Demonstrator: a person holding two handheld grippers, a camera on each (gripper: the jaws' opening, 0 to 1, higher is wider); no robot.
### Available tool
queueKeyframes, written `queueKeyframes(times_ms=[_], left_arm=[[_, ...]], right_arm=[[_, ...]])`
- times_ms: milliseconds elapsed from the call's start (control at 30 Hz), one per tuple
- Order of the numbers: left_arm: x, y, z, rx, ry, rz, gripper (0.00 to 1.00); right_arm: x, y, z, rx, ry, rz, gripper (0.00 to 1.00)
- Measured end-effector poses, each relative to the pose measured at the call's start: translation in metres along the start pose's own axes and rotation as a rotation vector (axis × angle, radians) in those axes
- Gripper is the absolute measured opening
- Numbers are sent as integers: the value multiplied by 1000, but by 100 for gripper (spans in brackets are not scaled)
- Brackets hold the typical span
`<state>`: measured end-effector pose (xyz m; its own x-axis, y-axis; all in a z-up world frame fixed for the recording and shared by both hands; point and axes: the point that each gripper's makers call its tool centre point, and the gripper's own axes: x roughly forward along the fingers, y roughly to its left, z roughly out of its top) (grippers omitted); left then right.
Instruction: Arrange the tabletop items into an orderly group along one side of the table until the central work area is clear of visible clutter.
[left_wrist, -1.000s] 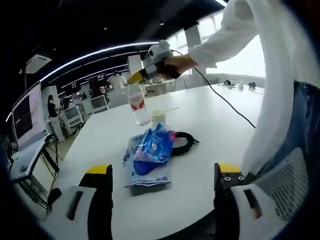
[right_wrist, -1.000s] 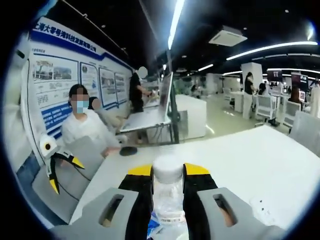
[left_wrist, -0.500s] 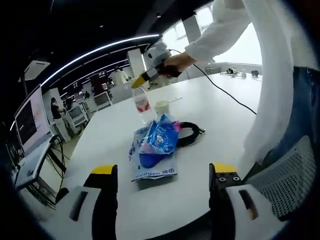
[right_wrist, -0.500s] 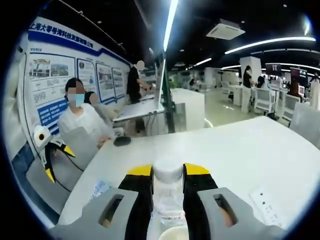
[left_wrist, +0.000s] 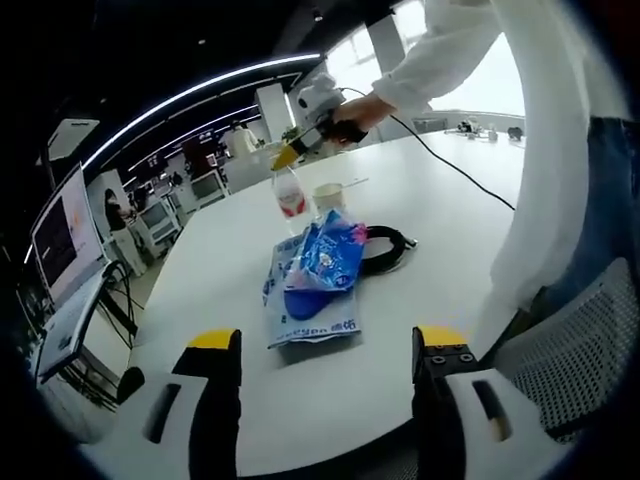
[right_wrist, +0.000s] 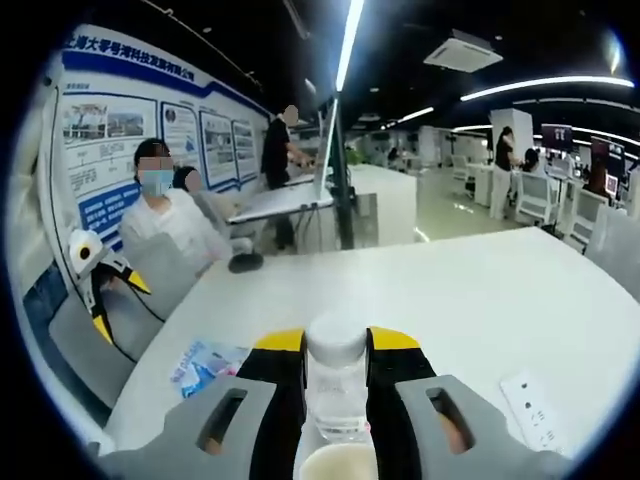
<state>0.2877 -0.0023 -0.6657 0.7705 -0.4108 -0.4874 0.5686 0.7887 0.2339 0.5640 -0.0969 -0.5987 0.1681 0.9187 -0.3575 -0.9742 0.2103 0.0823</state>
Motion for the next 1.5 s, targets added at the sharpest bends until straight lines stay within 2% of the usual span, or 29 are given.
queueKeyframes(times_ms=[300,633,767,867,967,1033,1100,1167,1233,1300,1500], left_arm=[[1,-1,-3,5,15,-8,69],[0,-1,-5,19,25,-5,68],[0,0,-7,27,30,0,67],[0,1,-7,32,32,4,67],[-1,2,-5,29,28,7,68],[-1,1,-3,19,20,3,70],[-1,0,-2,12,10,-1,71],[-1,1,-2,4,3,-2,71],[-1,2,-1,-19,-6,-4,73],[-1,3,-1,-34,-7,0,74],[-2,4,1,-49,-21,1,75]], right_arm=[[-1,0,-2,-8,-16,1,20],[-3,2,-5,-45,22,25,20],[-2,1,-5,-8,12,16,20],[-1,3,-12,-4,49,5,21],[-3,1,-10,26,27,-22,22],[-6,-2,-5,37,0,-52,29],[-9,-5,0,55,-17,-84,41],[-12,-5,0,84,-11,-109,53],[-16,-6,0,75,-11,-141,64],[-19,-2,2,80,-17,-154,68],[-31,14,9,114,-70,-179,74]])
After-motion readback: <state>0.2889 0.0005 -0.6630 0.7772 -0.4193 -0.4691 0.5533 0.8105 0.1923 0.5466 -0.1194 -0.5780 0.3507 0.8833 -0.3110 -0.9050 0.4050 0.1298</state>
